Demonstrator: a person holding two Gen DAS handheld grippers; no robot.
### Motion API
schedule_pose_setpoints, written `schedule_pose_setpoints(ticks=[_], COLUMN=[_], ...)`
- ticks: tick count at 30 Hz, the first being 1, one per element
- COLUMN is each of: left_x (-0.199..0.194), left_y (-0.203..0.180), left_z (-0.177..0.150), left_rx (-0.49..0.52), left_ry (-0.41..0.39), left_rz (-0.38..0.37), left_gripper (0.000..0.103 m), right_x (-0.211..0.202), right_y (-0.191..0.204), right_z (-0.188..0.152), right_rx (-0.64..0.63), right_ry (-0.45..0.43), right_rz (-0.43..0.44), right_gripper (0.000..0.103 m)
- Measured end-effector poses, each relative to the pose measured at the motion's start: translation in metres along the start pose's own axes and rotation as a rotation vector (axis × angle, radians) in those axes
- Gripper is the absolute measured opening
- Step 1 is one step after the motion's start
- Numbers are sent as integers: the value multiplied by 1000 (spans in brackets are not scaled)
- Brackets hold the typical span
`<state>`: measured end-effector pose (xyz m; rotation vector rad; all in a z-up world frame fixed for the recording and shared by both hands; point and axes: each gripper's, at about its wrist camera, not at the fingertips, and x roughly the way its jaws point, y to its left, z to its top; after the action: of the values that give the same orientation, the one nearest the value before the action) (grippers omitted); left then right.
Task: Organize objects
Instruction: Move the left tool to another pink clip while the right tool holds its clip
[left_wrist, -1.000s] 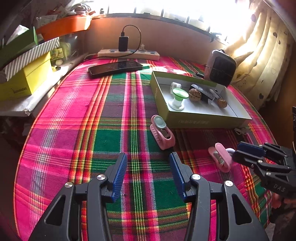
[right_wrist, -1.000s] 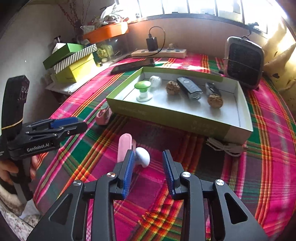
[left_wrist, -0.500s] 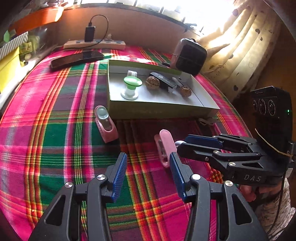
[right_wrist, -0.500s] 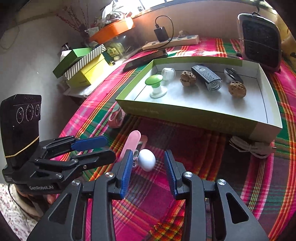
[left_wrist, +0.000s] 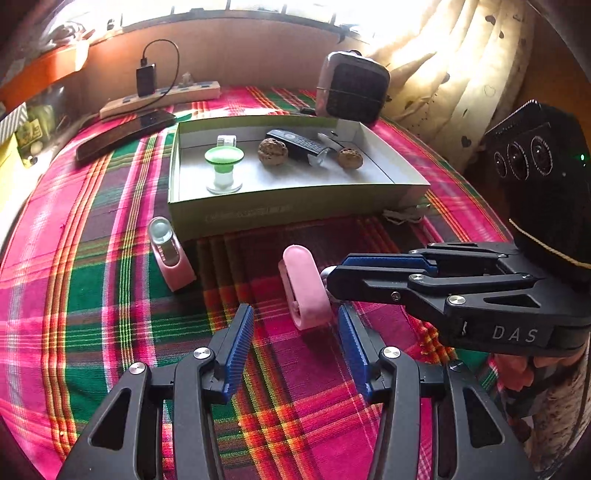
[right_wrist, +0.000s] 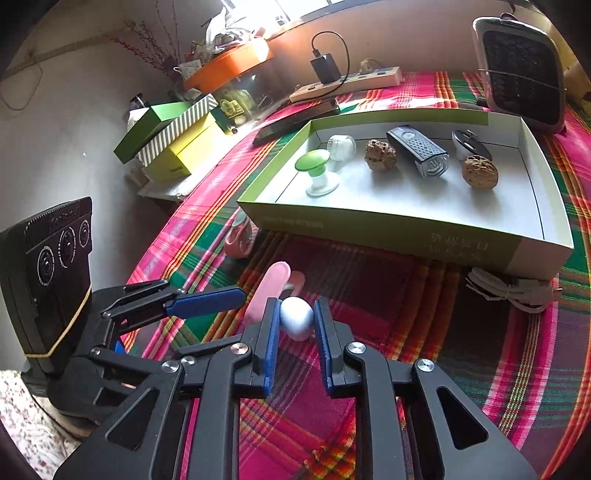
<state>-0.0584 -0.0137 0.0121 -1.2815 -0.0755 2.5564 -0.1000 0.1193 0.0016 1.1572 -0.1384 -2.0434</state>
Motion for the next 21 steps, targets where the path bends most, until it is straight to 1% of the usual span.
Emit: schedule_pose_setpoints(ticks=[3,5,9,11,21], left_x=[5,6,5,5,9], left_y=[-2,-2,1,3,2], left_z=[3,4,5,5,10], left_rx=[18,19,6,-1,-1], left_ry=[-5,-5,-5,-5,-7], left_rz=[29,31,18,24,59], left_gripper=[46,46,46,46,46], right_x=[-3,-5,-10,-11,-19], right_y=[1,0,2,1,0], right_z=[0,0,0,0,-7], right_rx=[1,7,-16,-13,-55], right_ry=[-13,-22,-44,-40,-57], right_rz=[-21,-29,-128,-126,-275], right_gripper=[20,20,19,19,19])
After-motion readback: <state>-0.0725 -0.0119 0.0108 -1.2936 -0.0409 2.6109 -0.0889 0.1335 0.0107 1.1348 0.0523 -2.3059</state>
